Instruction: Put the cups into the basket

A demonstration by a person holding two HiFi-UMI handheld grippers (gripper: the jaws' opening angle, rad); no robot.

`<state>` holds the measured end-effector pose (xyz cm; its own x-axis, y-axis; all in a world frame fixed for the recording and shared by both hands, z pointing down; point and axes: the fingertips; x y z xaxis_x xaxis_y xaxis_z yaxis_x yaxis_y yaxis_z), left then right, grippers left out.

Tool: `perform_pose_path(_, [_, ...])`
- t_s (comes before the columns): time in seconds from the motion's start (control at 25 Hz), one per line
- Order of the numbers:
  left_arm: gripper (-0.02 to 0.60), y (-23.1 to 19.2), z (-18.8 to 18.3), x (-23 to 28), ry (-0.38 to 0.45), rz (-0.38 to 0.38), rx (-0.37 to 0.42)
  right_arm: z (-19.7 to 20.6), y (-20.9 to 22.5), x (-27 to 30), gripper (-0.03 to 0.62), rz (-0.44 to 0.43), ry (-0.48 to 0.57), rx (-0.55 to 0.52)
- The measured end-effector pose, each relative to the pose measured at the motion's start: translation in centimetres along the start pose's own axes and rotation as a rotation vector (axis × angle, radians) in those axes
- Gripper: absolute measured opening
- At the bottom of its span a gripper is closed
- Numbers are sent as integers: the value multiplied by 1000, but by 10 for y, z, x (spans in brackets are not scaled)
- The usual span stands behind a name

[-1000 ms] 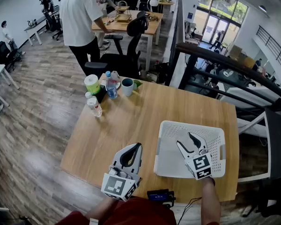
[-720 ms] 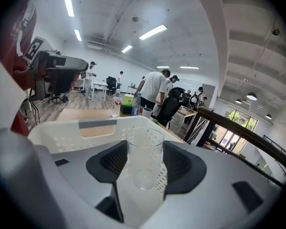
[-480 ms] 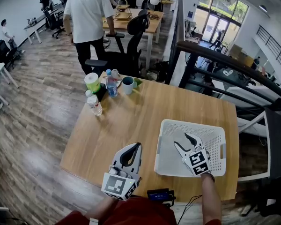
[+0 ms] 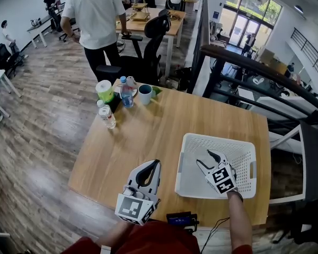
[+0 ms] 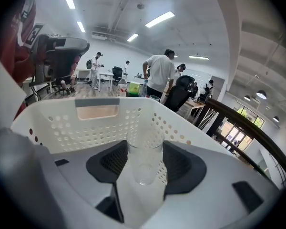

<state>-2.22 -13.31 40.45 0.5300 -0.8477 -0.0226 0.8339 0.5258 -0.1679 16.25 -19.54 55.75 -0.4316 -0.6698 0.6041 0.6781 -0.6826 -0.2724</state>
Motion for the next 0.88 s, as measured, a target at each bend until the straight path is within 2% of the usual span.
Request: perform_pose_path(0.88, [6,4,-2,4,3,7,-18,40,-13,31,238,-85,-158,-32])
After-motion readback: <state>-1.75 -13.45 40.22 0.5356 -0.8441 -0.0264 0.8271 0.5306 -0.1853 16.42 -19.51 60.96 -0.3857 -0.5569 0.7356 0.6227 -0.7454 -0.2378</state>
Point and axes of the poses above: the fingertips, and each gripper's own axes: x forward along the fingers, y to its right, z out of its underside, and after that the axes turned 1 degree about -x, right-handed
